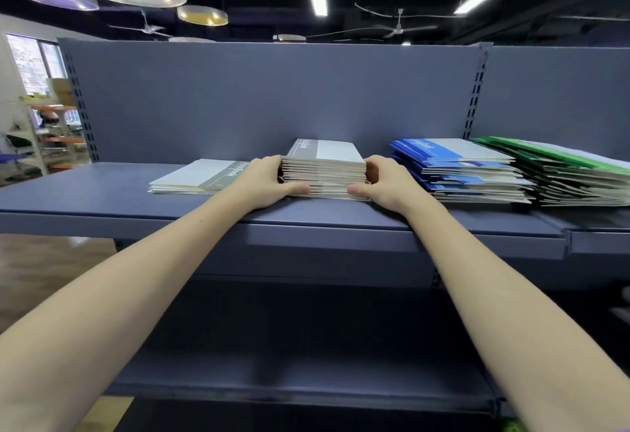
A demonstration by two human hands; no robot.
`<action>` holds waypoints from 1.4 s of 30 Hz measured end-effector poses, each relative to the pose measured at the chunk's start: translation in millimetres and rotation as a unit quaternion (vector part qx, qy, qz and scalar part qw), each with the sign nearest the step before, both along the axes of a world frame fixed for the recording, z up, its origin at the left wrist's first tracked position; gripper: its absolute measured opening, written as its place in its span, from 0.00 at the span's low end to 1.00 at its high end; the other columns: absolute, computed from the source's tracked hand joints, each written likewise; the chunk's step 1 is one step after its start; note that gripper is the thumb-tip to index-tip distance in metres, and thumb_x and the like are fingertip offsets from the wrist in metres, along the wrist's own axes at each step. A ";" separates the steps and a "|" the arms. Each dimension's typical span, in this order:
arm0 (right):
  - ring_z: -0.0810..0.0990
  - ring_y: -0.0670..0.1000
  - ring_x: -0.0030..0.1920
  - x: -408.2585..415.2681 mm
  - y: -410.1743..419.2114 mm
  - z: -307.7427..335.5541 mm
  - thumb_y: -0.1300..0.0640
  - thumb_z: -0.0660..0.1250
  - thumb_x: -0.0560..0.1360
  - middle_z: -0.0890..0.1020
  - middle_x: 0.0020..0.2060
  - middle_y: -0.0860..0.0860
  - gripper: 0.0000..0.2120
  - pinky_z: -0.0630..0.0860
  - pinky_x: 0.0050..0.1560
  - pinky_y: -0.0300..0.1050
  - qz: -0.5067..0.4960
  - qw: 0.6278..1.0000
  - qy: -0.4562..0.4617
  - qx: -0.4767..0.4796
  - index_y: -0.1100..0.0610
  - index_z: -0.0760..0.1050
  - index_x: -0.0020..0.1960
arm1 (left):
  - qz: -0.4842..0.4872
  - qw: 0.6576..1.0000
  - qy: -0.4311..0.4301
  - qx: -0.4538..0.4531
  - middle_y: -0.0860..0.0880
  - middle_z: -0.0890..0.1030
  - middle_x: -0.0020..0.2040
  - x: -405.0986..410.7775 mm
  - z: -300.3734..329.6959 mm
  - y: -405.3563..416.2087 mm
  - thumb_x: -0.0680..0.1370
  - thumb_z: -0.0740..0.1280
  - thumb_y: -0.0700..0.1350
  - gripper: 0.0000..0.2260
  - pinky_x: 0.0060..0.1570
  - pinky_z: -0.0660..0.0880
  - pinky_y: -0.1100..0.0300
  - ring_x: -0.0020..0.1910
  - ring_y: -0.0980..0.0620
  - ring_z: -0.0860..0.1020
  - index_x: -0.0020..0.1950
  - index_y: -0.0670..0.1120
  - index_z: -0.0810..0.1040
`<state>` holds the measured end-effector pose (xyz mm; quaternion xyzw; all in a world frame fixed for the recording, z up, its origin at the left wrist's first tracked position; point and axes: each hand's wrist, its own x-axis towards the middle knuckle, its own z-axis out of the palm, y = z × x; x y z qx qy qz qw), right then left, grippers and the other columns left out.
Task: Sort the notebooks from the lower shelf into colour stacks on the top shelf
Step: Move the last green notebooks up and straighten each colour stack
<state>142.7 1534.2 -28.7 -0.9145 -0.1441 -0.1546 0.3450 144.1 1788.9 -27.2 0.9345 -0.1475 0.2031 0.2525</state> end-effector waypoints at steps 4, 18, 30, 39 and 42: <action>0.80 0.49 0.57 -1.6 1.4 -0.2 0.46 0.78 0.68 0.82 0.57 0.47 0.28 0.75 0.63 0.51 -0.003 1.000 0.021 0.014 0.53 0.72 0.62 | 0.007 1.000 -0.015 0.008 0.53 0.82 0.52 -1.0 -0.2 -1.5 0.73 0.73 0.60 0.18 0.48 0.69 0.57 0.54 0.48 0.77 0.56 0.50 0.77; 0.76 0.54 0.56 1.8 -1.9 -5.1 0.42 0.75 0.70 0.79 0.56 0.52 0.25 0.74 0.54 0.51 -0.057 0.995 -0.011 -0.083 0.54 0.72 0.59 | -0.014 1.000 0.001 0.014 0.50 0.81 0.60 -1.3 -1.6 -2.0 0.74 0.75 0.51 0.21 0.57 0.72 0.56 0.60 0.48 0.77 0.63 0.46 0.74; 0.75 0.55 0.60 -3.0 -2.8 0.4 0.46 0.73 0.74 0.78 0.60 0.52 0.24 0.71 0.57 0.49 -0.034 0.995 0.029 -0.091 0.54 0.71 0.65 | -0.003 0.999 0.033 -0.041 0.52 0.82 0.52 -4.1 3.4 4.6 0.66 0.77 0.60 0.21 0.56 0.75 0.49 0.55 0.48 0.78 0.50 0.49 0.78; 0.82 0.52 0.49 5.1 2.6 3.1 0.47 0.77 0.69 0.85 0.45 0.51 0.15 0.75 0.50 0.46 -0.017 0.993 0.114 0.012 0.54 0.78 0.48 | -0.064 0.982 0.092 -0.152 0.54 0.84 0.51 2.7 5.4 5.3 0.64 0.82 0.54 0.23 0.52 0.77 0.56 0.50 0.55 0.82 0.54 0.50 0.79; 0.80 0.45 0.45 5.8 -0.4 3.3 0.49 0.75 0.73 0.82 0.43 0.42 0.09 0.71 0.47 0.41 0.024 0.993 0.113 0.002 0.51 0.77 0.47 | -0.081 0.974 0.116 -0.175 0.57 0.84 0.49 2.6 6.2 0.3 0.68 0.80 0.54 0.21 0.44 0.75 0.65 0.44 0.63 0.81 0.56 0.49 0.78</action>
